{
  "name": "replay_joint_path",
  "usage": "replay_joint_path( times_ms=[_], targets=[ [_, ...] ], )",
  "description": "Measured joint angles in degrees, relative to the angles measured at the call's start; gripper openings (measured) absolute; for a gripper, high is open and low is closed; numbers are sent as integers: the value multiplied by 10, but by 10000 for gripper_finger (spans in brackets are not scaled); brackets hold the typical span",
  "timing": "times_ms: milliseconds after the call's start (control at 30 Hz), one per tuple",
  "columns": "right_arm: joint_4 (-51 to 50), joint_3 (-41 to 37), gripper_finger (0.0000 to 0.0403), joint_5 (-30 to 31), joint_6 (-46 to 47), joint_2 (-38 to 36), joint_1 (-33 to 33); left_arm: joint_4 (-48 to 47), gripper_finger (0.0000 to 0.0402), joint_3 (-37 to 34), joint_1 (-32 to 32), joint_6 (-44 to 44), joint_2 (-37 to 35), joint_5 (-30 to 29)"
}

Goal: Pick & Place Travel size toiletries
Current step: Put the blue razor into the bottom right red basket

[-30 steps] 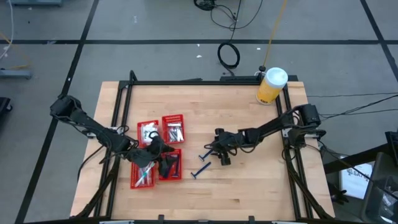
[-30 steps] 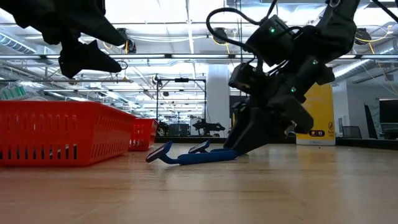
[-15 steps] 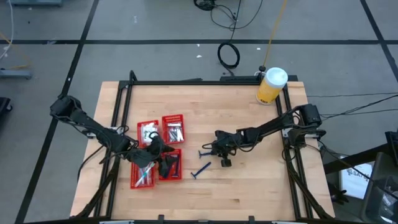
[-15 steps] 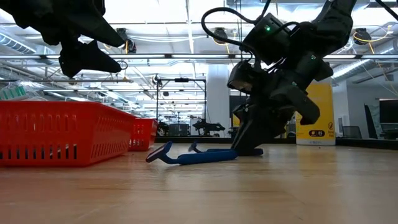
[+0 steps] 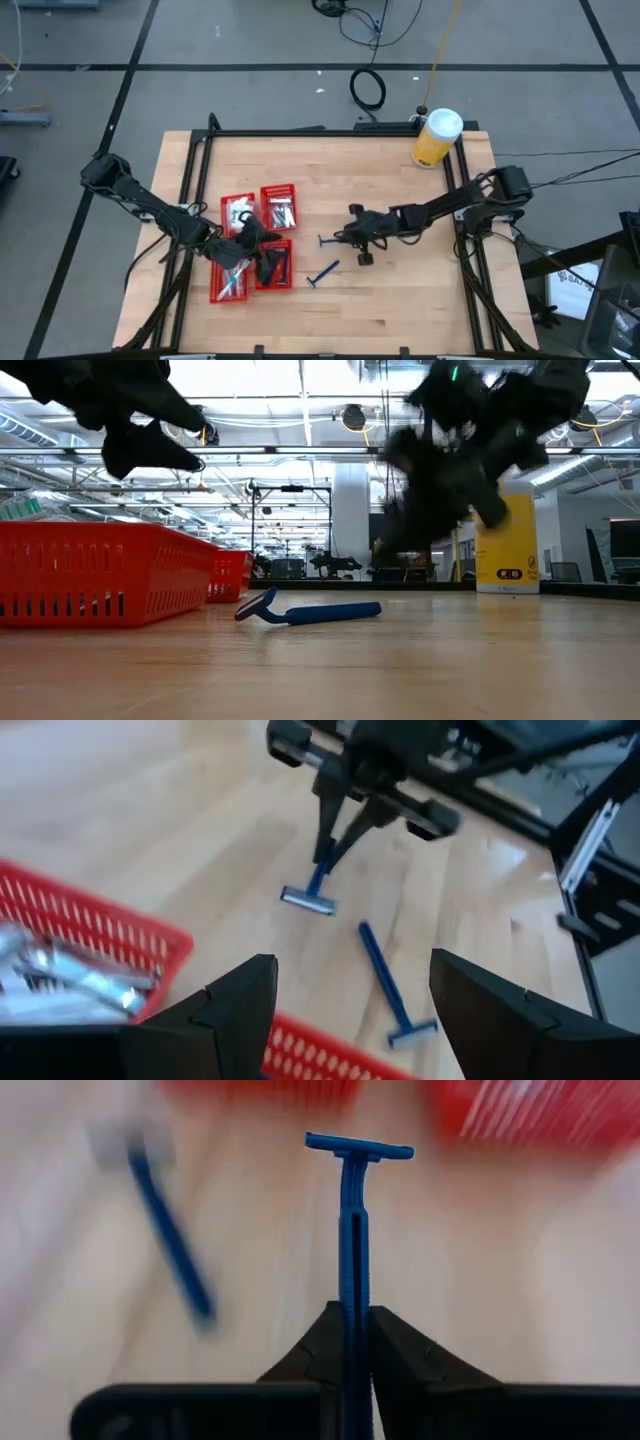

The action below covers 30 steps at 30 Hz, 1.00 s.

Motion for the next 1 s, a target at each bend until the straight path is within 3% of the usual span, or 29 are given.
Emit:
replay_joint_path(
  times_ms=[133,267,467,767,1000],
  targets=[
    [94,-6,20,37,-25,-45,15,49,257,0,1,59,2,-23],
    [277,-34,20,44,-45,-58,30,117,257,0,8,160,15,-24],
    [543,-67,20,46,-46,4,45,263,257,0,54,255,90,-19],
    [587,-66,20,77,-40,44,59,536,257,2,109,384,198,104],
    [596,-66,20,77,-49,46,64,557,257,3,123,412,202,109]
  ],
)
